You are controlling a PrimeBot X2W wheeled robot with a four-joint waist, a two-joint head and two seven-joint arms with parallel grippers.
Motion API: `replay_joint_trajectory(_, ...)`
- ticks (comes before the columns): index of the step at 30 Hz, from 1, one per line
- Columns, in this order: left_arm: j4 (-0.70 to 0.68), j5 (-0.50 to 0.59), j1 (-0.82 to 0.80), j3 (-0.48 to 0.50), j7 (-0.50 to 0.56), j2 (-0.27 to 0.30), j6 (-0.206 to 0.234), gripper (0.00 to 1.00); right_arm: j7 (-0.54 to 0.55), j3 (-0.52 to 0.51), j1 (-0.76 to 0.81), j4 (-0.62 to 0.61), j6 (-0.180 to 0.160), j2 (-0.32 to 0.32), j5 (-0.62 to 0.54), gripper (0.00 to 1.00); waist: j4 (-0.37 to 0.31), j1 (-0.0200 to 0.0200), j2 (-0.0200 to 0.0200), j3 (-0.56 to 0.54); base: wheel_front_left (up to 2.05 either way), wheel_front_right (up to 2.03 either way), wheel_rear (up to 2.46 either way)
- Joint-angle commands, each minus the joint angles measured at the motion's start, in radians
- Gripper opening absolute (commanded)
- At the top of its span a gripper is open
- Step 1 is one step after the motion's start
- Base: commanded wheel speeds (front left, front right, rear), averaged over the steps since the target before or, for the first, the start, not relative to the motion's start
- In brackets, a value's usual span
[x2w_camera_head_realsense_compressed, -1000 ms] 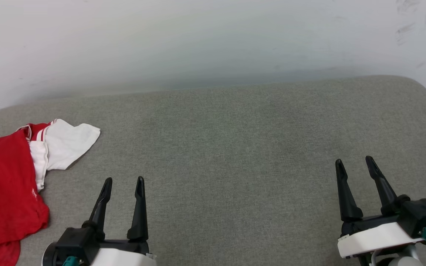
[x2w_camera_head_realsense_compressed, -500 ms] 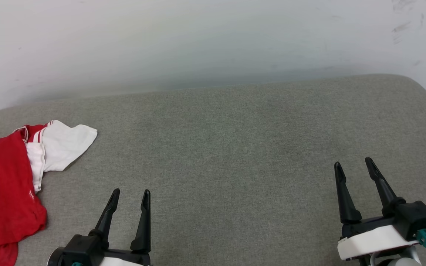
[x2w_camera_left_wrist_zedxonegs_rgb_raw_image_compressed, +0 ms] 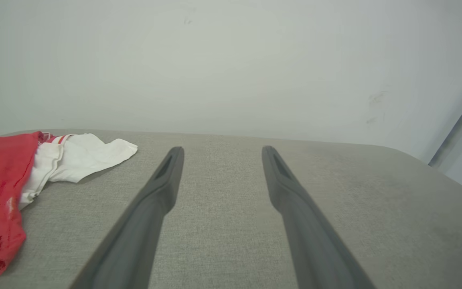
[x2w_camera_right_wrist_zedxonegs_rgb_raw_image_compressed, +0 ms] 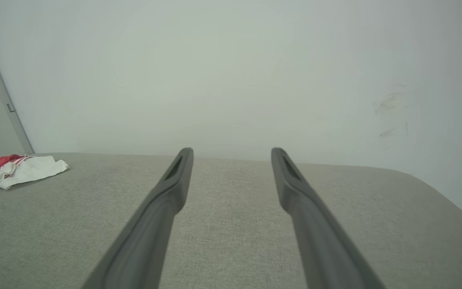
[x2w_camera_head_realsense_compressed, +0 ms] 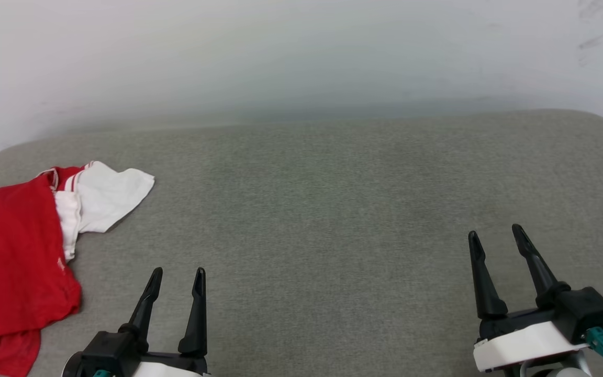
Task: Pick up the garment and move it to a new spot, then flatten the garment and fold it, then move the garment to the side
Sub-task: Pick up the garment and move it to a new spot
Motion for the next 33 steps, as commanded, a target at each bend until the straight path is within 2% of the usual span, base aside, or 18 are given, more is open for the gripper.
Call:
replay_joint_trajectory(1,0.001,0.001,-0.005,0.002,-0.003,-0.001,0.003,1.00,-0.002,0.003,0.015,-0.004,0.000,0.002,0.001,1.00,0.020,0.0000,0.0000,0.002,0.00,0.00,0.00)
replay_joint_trajectory(20,-0.014,0.021,0.023,0.060,-0.003,-0.001,-0.014,1.00,-0.002,0.098,0.033,-0.017,0.000,0.002,0.011,1.00,0.311,0.0000,0.0000,-0.016,0.00,0.00,0.00)
replay_joint_trajectory(33,-0.023,0.055,0.047,0.063,-0.003,-0.001,-0.024,1.00,-0.002,0.127,0.048,-0.016,0.000,0.002,0.037,1.00,0.432,0.0000,0.0000,-0.038,0.00,0.00,0.00)
